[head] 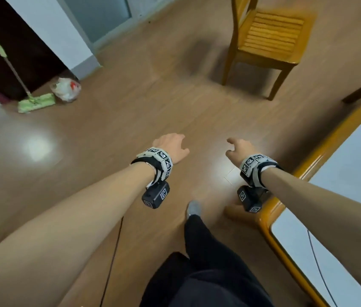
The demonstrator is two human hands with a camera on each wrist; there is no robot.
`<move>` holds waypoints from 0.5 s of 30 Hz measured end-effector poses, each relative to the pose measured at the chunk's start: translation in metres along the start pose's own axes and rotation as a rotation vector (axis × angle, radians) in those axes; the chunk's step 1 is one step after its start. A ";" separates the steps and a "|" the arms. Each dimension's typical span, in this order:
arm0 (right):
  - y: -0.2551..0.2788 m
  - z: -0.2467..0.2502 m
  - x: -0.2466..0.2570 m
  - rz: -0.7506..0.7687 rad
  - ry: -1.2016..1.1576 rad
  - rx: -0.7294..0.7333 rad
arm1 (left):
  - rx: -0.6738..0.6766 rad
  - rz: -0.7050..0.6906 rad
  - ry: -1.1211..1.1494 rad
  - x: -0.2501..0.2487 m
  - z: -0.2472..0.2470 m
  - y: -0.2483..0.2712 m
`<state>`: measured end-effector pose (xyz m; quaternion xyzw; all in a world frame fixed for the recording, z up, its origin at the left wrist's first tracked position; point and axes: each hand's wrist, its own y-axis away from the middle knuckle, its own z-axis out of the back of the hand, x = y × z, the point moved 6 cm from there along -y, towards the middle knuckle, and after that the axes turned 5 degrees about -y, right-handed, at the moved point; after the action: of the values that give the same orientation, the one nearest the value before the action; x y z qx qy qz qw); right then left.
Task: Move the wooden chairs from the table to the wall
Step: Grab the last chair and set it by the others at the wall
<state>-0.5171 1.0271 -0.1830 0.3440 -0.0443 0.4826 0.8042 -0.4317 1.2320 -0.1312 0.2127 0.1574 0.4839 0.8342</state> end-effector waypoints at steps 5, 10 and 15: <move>-0.094 0.062 0.008 -0.104 -0.070 -0.041 | -0.009 -0.088 -0.049 -0.002 0.077 -0.116; -0.193 0.116 0.008 -0.200 -0.147 -0.094 | 0.000 -0.194 -0.082 -0.013 0.136 -0.239; -0.312 0.160 0.009 -0.296 -0.229 -0.157 | 0.010 -0.314 -0.152 -0.013 0.193 -0.385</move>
<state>-0.2189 0.8461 -0.2171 0.3356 -0.1222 0.3118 0.8805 -0.0631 1.0117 -0.1600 0.2259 0.1275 0.3293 0.9079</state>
